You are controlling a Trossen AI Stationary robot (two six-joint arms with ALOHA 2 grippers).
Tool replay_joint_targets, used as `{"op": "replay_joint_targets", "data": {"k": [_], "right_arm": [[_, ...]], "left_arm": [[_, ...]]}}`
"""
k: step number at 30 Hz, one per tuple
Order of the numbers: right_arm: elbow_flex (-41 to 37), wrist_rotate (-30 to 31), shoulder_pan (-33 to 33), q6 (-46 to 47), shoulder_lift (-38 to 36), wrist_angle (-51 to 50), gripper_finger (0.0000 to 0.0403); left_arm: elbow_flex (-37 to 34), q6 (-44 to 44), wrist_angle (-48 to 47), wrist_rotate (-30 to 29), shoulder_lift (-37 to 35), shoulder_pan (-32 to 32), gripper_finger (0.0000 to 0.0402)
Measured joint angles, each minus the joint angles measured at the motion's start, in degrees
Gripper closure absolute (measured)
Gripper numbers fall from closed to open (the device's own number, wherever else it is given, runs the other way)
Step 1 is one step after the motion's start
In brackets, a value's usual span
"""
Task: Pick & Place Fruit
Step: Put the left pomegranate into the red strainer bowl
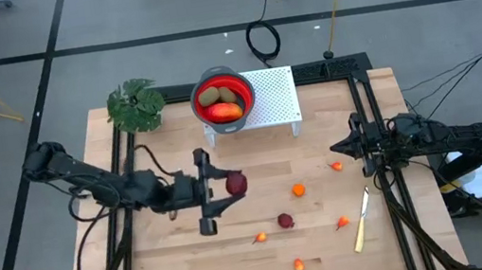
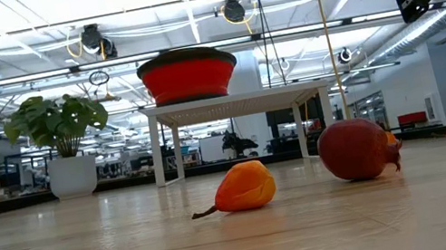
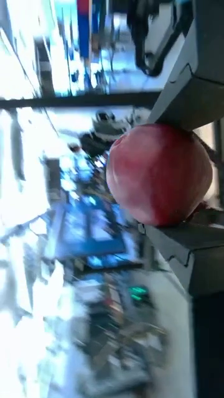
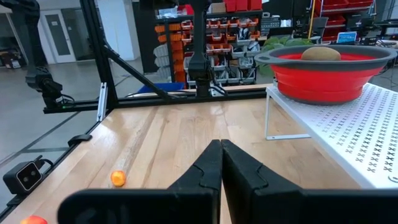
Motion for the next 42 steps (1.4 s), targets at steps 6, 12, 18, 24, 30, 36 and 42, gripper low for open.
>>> {"op": "replay_joint_targets", "data": {"k": [6, 12, 18, 24, 30, 36, 42], "right_arm": [[0.0, 0.0, 0.0, 0.0, 0.0, 0.0, 0.0403], [0.0, 0.0, 0.0, 0.0, 0.0, 0.0, 0.0403], [0.0, 0.0, 0.0, 0.0, 0.0, 0.0, 0.0403], [0.0, 0.0, 0.0, 0.0, 0.0, 0.0, 0.0403], [0.0, 0.0, 0.0, 0.0, 0.0, 0.0, 0.0403], [0.0, 0.2, 0.0, 0.0, 0.0, 0.0, 0.0403], [0.0, 0.2, 0.0, 0.0, 0.0, 0.0, 0.0403]], "left_arm": [[0.0, 8.4, 4.6, 12.1, 0.0, 0.5, 0.0192], [0.0, 17.7, 7.4, 20.1, 0.0, 0.5, 0.0192], [0.0, 18.7, 8.0, 23.0, 0.0, 0.4, 0.0192], [0.0, 11.1, 8.0, 20.9, 0.0, 0.8, 0.0192], [0.0, -7.7, 7.4, 11.8, 0.0, 2.8, 0.0192], [0.0, -26.2, 4.3, -0.7, 0.0, 5.7, 0.0192], [0.0, -36.9, 0.6, -9.2, 0.0, 10.0, 0.0192]]}}
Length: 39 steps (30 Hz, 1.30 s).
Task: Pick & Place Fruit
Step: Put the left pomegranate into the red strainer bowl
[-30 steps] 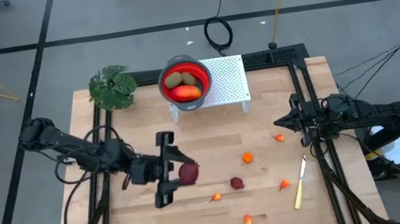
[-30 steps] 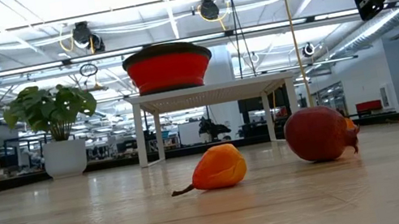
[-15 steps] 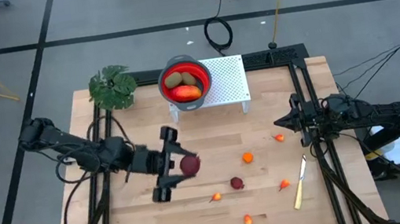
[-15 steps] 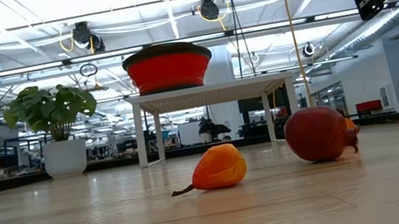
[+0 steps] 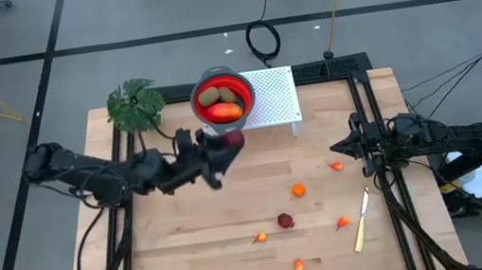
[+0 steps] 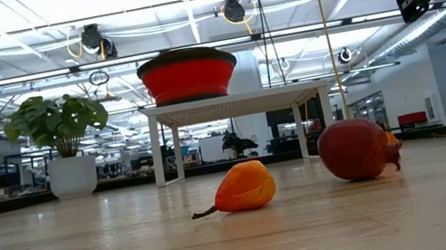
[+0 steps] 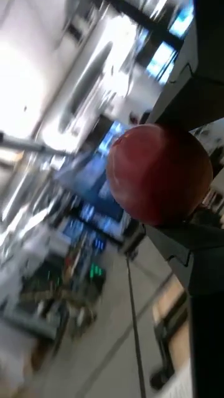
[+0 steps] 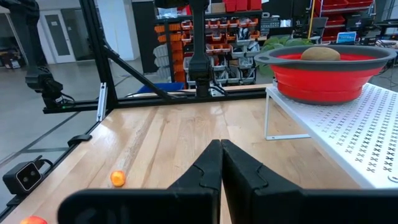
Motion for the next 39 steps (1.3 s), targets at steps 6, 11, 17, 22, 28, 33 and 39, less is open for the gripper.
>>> {"op": "replay_joint_targets", "data": {"k": [6, 11, 17, 22, 28, 33, 39], "right_arm": [[0.0, 0.0, 0.0, 0.0, 0.0, 0.0, 0.0403], [0.0, 0.0, 0.0, 0.0, 0.0, 0.0, 0.0403], [0.0, 0.0, 0.0, 0.0, 0.0, 0.0, 0.0403], [0.0, 0.0, 0.0, 0.0, 0.0, 0.0, 0.0403], [0.0, 0.0, 0.0, 0.0, 0.0, -0.1, 0.0403], [0.0, 0.1, 0.0, 0.0, 0.0, 0.0, 0.0403], [0.0, 0.1, 0.0, 0.0, 0.0, 0.0, 0.0403]], "left_arm": [[0.0, -1.4, -4.8, -3.8, 0.0, 6.2, 0.0192], [0.4, -4.9, -11.7, -4.1, 0.0, 12.2, 0.0192], [6.7, -5.9, -30.2, -3.6, 0.1, 17.9, 0.0192], [12.3, -3.3, -42.3, -3.4, 0.7, 21.5, 0.0192], [14.1, 0.0, -43.5, -2.3, 2.1, 24.4, 0.0192], [14.3, 0.5, -43.8, -1.4, 4.2, 25.8, 0.0192], [19.8, 6.0, -45.8, 0.1, 10.3, 26.4, 0.0192]]}}
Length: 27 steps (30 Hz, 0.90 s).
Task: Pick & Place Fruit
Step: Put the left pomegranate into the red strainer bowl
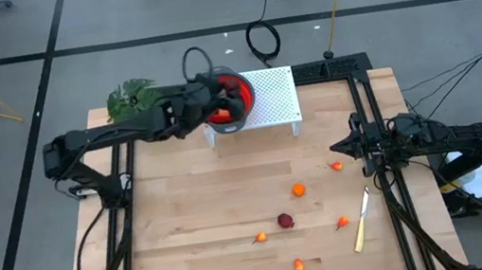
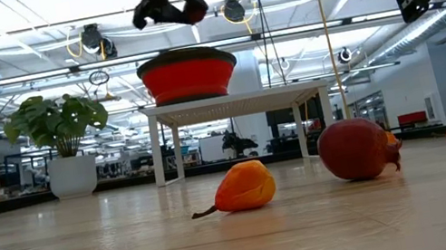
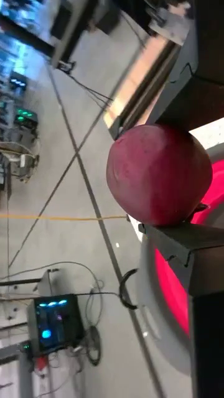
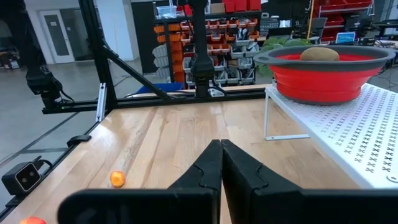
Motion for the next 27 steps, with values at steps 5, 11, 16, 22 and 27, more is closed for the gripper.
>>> {"op": "replay_joint_targets", "data": {"k": [5, 11, 16, 22, 27], "right_arm": [[0.0, 0.0, 0.0, 0.0, 0.0, 0.0, 0.0403], [0.0, 0.0, 0.0, 0.0, 0.0, 0.0, 0.0403], [0.0, 0.0, 0.0, 0.0, 0.0, 0.0, 0.0403], [0.0, 0.0, 0.0, 0.0, 0.0, -0.5, 0.0403], [0.0, 0.0, 0.0, 0.0, 0.0, -0.5, 0.0403]], "left_arm": [[8.9, 6.3, -8.7, 0.3, 6.6, 0.7, 0.0192], [18.4, 9.4, -20.7, 1.1, 12.5, 2.3, 0.0192], [22.0, 9.3, -29.7, 1.3, 14.4, 2.7, 0.0192], [22.9, 7.5, -38.2, 1.4, 14.3, 2.7, 0.0192], [23.0, 6.2, -45.3, 4.2, 14.3, 2.6, 0.0192]]}}
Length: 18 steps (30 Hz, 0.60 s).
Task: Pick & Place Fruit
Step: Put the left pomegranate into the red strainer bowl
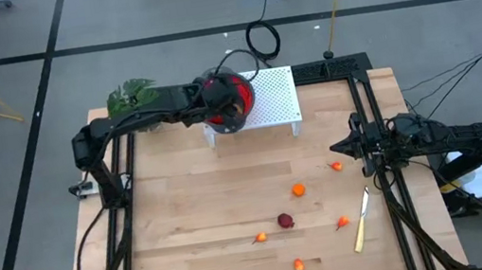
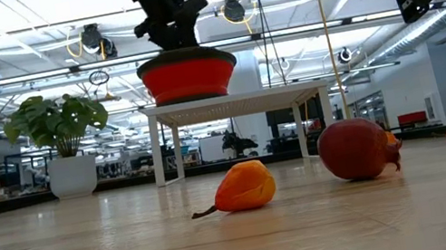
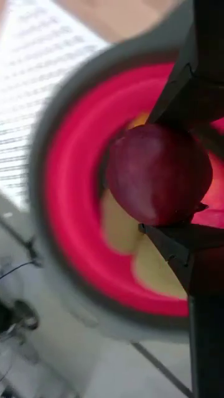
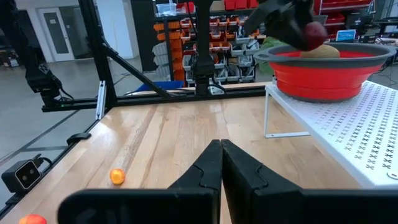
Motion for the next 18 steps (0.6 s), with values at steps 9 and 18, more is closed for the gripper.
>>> {"op": "replay_joint_targets", "data": {"k": [9, 18], "right_arm": [[0.0, 0.0, 0.0, 0.0, 0.0, 0.0, 0.0403], [0.0, 0.2, 0.0, 0.0, 0.0, -0.1, 0.0403]], "left_arm": [[0.0, -1.7, -7.4, 0.3, -2.3, -0.5, 0.0192], [0.0, -1.7, -14.6, 4.2, -3.7, -0.5, 0.0192]]}}
